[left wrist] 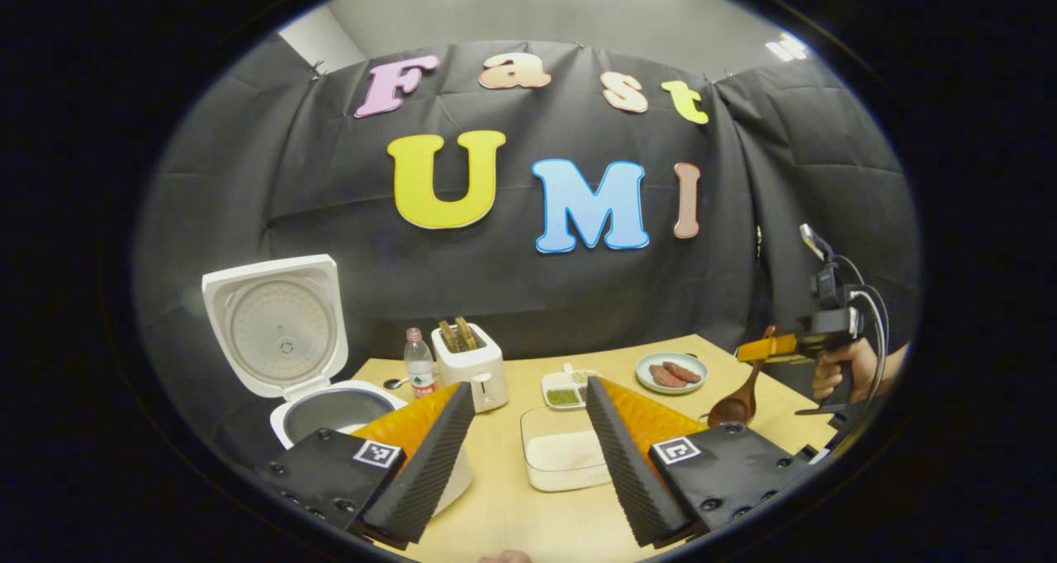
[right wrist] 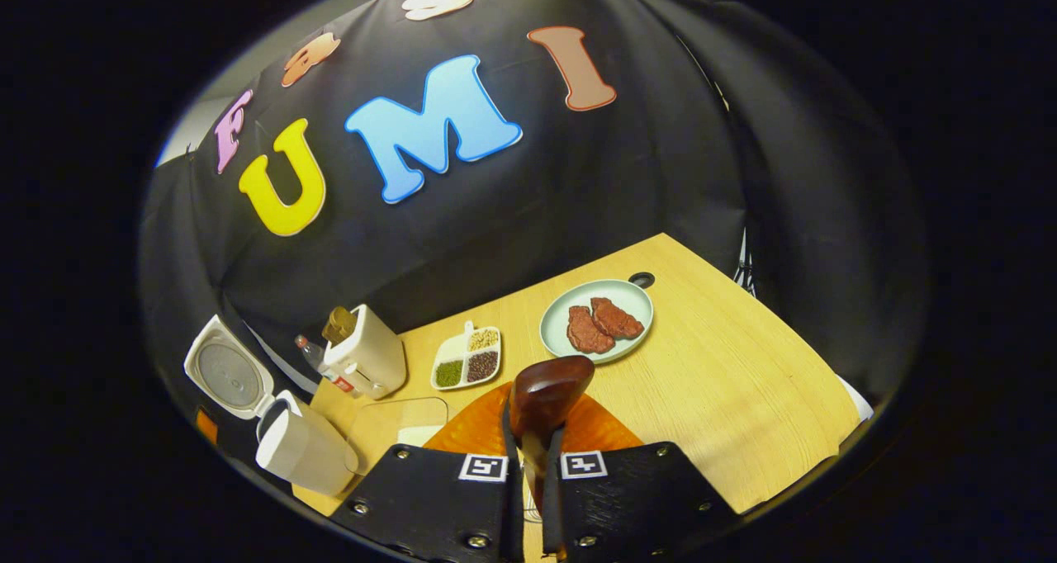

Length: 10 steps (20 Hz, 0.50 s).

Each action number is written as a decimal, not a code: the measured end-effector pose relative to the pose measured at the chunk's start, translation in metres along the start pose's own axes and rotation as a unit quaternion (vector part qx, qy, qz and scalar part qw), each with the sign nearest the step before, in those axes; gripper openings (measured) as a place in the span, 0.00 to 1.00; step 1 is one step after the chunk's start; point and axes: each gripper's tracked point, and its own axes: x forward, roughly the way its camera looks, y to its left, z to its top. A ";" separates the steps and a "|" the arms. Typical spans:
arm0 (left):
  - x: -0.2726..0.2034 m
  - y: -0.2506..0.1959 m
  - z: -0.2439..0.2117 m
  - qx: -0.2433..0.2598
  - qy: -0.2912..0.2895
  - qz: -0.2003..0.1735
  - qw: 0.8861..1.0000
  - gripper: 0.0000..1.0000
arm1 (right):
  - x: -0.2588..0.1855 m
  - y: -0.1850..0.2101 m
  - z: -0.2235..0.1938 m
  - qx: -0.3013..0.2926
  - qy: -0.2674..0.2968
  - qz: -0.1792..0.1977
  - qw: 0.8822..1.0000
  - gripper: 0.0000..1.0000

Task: Close the left gripper, press the button to open the rice cooker; take a wooden spoon from the chopstick holder with the right hand, scoop a spoonful of rice and pour it into the rice cooker, then put the wooden spoon back into the chopstick holder.

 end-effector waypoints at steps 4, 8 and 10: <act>-0.013 0.006 0.005 -0.006 -0.003 0.005 1.000 0.97 | 0.021 0.005 -0.025 -0.019 0.012 -0.004 1.000 0.09; -0.020 0.016 0.005 -0.004 0.000 0.019 1.000 0.97 | 0.032 0.005 -0.041 -0.061 0.016 -0.005 0.998 0.09; -0.019 0.017 0.004 -0.009 0.002 0.019 1.000 0.96 | 0.030 -0.004 -0.050 -0.084 0.023 -0.009 0.996 0.18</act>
